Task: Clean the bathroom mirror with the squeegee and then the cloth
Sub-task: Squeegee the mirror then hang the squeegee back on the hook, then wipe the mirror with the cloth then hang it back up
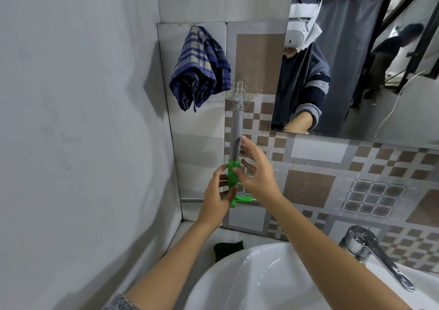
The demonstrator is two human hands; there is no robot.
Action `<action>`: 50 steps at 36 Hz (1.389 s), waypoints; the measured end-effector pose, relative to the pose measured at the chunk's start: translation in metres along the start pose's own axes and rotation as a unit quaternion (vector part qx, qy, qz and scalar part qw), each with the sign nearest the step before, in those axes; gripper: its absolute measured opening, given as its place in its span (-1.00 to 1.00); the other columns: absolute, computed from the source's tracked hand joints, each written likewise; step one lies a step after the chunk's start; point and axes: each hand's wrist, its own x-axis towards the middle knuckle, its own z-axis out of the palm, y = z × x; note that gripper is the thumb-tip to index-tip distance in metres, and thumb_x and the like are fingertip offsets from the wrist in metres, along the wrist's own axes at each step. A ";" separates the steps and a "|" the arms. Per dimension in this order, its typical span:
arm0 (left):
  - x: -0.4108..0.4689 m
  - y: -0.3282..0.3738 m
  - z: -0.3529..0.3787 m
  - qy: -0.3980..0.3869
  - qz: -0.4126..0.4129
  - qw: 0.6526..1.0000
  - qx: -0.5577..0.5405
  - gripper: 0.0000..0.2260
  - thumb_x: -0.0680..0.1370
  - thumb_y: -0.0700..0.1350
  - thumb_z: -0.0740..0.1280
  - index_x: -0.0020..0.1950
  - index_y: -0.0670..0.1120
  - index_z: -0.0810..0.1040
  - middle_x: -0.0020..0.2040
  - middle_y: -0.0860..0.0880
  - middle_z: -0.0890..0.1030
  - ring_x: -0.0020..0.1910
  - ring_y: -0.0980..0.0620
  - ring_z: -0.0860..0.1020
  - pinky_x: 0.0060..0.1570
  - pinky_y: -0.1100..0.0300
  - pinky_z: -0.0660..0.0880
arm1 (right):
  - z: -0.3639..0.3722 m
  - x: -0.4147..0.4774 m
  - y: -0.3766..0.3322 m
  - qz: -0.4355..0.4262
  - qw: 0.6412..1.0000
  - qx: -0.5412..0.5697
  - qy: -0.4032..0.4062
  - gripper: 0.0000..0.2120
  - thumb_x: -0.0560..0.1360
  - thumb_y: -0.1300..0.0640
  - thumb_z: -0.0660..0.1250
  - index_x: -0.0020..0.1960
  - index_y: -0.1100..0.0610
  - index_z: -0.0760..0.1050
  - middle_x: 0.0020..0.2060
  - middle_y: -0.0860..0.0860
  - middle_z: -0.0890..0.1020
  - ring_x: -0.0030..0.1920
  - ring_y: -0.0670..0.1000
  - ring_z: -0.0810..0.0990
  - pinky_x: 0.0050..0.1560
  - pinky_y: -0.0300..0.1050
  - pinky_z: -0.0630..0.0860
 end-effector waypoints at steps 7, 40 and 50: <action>0.021 0.042 -0.028 0.153 0.059 0.986 -0.008 -0.66 0.55 -0.03 0.25 0.31 -0.02 0.33 0.17 -0.01 0.48 0.14 0.15 0.47 0.09 0.36 0.43 | -0.030 0.020 -0.026 -0.072 0.995 0.004 0.065 -0.45 0.49 0.32 0.31 0.42 0.10 0.24 0.22 -0.12 0.39 0.27 -0.13 0.39 0.28 -0.33 0.37; 0.143 0.147 -0.120 0.345 0.265 0.878 0.198 -0.61 0.45 -0.25 0.39 0.27 -0.15 0.46 0.18 -0.15 0.43 0.18 -0.08 0.41 0.18 0.18 0.42 | -0.017 0.205 -0.154 -0.266 0.952 -0.150 0.027 -0.69 0.47 0.35 0.29 0.18 0.17 0.55 0.08 0.08 0.60 0.12 0.07 0.47 0.15 -0.25 0.31; 0.136 0.177 -0.128 0.345 0.281 0.874 0.193 -0.61 0.43 -0.24 0.43 0.24 -0.15 0.48 0.16 -0.11 0.45 0.09 0.20 0.33 0.14 0.57 0.23 | -0.029 0.195 -0.188 -0.272 0.947 -0.158 0.071 -0.76 0.47 0.39 0.26 0.05 0.22 0.61 0.00 0.10 0.64 0.09 0.09 0.48 0.09 -0.24 0.33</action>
